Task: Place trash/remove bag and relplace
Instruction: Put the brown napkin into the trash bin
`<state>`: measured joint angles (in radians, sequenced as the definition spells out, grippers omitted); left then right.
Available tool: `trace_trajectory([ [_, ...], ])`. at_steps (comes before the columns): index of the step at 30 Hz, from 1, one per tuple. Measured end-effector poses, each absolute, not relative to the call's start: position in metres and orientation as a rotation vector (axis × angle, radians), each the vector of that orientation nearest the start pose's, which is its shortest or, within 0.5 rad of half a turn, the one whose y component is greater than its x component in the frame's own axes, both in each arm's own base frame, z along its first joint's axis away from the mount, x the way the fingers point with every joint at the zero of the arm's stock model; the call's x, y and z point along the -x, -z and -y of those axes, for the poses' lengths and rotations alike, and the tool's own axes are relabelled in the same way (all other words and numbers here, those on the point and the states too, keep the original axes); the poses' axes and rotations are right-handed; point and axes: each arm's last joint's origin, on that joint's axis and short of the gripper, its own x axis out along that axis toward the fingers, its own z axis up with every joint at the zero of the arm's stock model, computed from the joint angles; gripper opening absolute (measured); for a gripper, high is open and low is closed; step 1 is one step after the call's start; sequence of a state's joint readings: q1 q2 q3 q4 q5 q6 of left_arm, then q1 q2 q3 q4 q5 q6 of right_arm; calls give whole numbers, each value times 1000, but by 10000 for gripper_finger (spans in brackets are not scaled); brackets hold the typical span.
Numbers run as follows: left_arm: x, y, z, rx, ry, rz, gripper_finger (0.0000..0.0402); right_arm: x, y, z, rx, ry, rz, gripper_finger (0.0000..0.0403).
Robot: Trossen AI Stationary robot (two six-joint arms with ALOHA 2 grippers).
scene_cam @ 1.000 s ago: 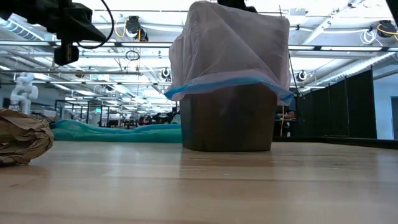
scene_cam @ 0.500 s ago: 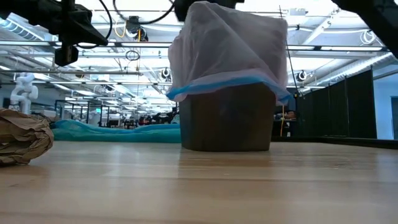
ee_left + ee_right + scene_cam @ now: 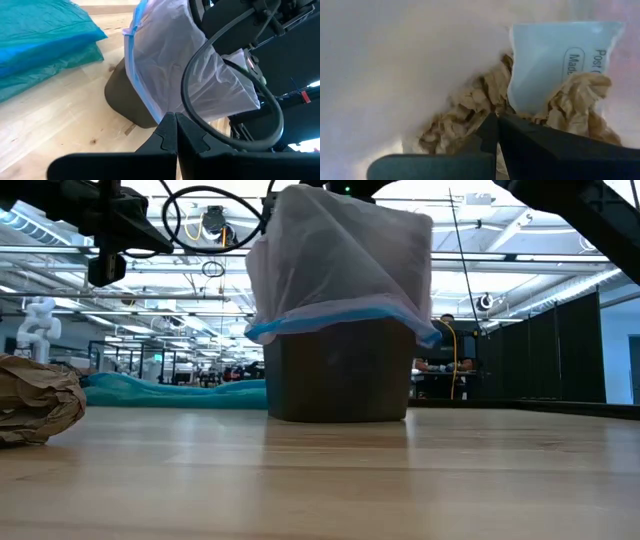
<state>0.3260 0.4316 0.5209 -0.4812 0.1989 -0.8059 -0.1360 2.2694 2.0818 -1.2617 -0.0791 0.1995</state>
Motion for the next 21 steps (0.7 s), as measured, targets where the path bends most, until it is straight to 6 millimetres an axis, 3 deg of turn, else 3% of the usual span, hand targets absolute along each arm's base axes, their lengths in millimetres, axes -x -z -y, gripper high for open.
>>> trace_trajectory([
  [7, -104, -259, -29, 897, -273, -310, 0, -456, -199, 60, -321, 189, -1429, 0],
  [14, -104, -259, -29, 896, -275, -309, 0, -444, -174, 57, -360, 182, -1504, 0],
  [21, -104, -259, -29, 894, -281, -304, 0, -438, -205, 56, -378, 166, -1460, 0],
])
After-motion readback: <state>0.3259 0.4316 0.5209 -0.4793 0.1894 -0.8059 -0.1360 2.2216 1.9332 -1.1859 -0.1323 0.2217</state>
